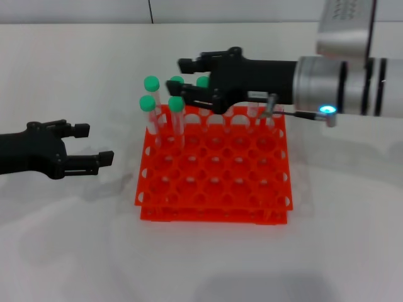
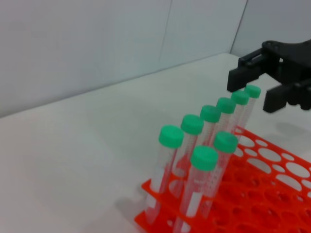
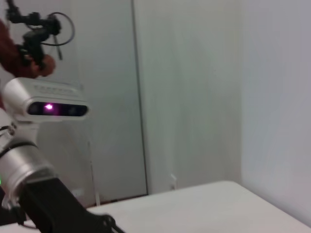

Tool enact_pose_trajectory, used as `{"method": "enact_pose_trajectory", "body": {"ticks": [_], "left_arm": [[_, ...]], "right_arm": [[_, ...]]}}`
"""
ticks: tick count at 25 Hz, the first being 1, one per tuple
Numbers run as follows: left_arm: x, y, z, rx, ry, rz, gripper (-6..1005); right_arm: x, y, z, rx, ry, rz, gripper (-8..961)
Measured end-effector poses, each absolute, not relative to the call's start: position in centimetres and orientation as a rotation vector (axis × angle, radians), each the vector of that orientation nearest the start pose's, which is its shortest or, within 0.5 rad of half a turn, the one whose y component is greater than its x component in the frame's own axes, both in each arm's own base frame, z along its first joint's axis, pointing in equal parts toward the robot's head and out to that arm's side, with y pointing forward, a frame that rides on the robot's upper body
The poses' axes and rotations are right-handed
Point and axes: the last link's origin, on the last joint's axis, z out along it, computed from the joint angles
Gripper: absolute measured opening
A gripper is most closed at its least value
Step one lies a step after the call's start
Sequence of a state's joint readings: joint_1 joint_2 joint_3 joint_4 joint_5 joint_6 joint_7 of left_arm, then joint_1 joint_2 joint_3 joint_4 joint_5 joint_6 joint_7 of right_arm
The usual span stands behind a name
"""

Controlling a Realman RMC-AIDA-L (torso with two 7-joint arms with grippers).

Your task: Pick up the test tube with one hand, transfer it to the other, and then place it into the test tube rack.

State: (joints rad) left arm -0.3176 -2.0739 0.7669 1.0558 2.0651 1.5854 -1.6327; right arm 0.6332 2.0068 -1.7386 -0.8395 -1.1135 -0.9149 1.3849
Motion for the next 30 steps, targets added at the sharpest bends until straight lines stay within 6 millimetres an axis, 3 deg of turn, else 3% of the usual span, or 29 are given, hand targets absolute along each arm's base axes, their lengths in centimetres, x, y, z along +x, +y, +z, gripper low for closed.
{"method": "enact_pose_trajectory", "body": {"ticks": [10,16,22,30], "left_arm": [[-28.3,30.9,5.8,-2.62,-0.694,-0.471,861],[-27.7,31.1,5.9,-2.617,-0.671,-0.522,861],[-27.3,30.9,6.0,-2.625,-0.645,-0.568,861],[-27.1,30.8,5.9,-2.64,-0.634,-0.579,862]], "right_arm": [[17.0,37.4,-1.3,-2.792,0.386,0.629,442],[19.3,36.9,0.6,-2.782,0.424,0.534,442],[20.2,36.7,1.5,-2.759,0.428,0.505,443],[20.7,36.6,1.1,-2.769,0.424,0.441,442]]}}
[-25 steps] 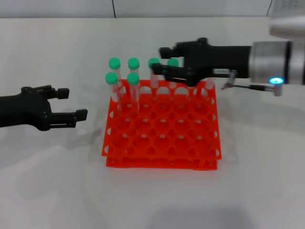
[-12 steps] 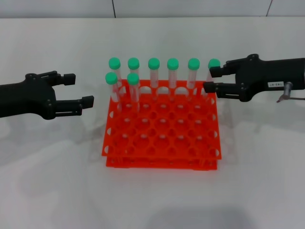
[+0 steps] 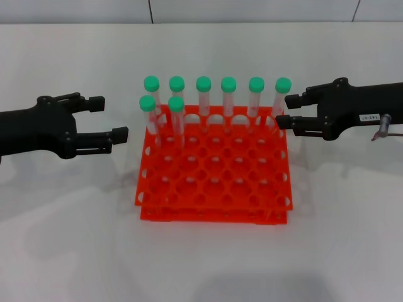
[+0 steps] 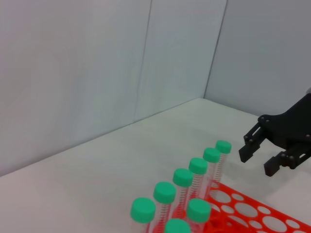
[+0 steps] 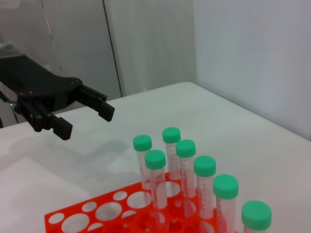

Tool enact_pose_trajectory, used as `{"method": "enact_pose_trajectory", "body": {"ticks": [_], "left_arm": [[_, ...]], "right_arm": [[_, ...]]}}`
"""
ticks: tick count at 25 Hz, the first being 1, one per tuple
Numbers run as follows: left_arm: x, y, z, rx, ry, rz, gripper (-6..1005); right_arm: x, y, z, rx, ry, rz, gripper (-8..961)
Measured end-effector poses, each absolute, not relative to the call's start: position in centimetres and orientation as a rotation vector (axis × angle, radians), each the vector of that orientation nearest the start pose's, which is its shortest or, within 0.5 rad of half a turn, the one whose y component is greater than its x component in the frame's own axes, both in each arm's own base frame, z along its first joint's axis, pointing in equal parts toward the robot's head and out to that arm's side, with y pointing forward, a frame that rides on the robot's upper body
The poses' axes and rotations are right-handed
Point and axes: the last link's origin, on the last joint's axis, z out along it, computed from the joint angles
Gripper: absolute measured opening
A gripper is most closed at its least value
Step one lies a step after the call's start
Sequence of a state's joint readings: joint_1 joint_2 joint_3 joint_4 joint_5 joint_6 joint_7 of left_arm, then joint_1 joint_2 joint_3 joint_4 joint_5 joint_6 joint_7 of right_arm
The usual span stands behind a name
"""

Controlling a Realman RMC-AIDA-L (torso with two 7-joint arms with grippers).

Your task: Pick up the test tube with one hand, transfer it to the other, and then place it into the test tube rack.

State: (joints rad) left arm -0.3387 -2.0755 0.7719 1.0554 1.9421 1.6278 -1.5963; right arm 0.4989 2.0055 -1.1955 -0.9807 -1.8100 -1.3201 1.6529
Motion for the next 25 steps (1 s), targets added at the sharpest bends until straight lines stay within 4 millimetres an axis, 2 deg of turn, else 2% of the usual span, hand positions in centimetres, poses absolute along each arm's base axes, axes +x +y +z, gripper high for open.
{"method": "enact_pose_trajectory", "body": {"ticks": [25], "left_arm": [[-27.31,30.21,5.8,-2.652,-0.659,-0.589,869]], "right_arm": [[20.64,36.25,1.05,-2.772,0.462,0.466,453]]}}
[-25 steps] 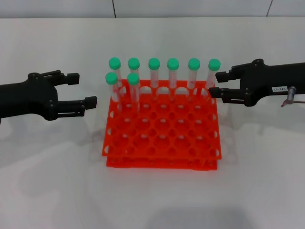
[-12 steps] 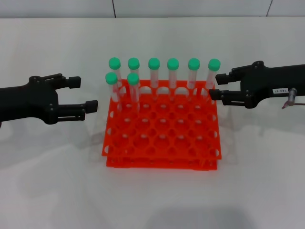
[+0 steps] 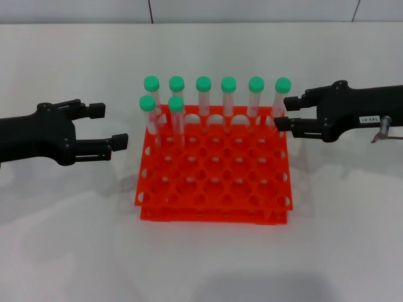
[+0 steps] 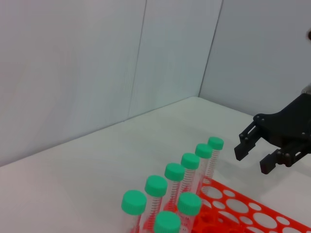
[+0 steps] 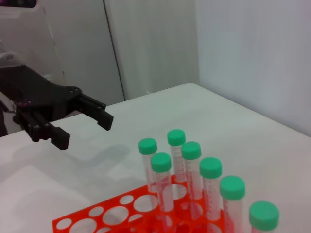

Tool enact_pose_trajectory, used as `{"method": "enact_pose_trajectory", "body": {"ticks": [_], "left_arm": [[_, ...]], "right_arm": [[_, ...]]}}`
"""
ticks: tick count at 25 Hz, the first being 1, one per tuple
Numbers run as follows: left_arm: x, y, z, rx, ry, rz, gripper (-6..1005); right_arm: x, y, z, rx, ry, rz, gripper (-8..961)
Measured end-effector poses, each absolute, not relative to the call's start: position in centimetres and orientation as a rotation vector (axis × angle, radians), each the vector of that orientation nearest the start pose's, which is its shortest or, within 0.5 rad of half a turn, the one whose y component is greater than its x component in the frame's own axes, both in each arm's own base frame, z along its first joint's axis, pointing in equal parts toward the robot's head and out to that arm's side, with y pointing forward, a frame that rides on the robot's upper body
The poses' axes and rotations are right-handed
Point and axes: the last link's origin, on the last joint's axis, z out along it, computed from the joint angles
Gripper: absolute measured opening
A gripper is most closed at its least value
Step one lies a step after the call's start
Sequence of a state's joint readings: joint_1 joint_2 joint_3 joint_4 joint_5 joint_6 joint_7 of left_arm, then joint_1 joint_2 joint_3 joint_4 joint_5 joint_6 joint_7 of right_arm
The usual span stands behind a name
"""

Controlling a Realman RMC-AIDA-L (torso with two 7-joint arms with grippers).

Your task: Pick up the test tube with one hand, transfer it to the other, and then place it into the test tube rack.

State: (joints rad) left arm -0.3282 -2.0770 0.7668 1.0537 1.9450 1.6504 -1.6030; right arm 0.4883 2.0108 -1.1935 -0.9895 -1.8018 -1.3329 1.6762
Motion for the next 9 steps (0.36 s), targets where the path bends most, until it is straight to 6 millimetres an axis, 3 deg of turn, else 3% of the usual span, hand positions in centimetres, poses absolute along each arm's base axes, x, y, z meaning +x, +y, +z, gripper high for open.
{"method": "enact_pose_trajectory", "body": {"ticks": [9], "left_arm": [[-27.36,30.39,5.87,-2.641,-0.687,-0.587,869]], "right_arm": [[20.7,36.38,1.41,-2.747,0.481,0.489,453]]}}
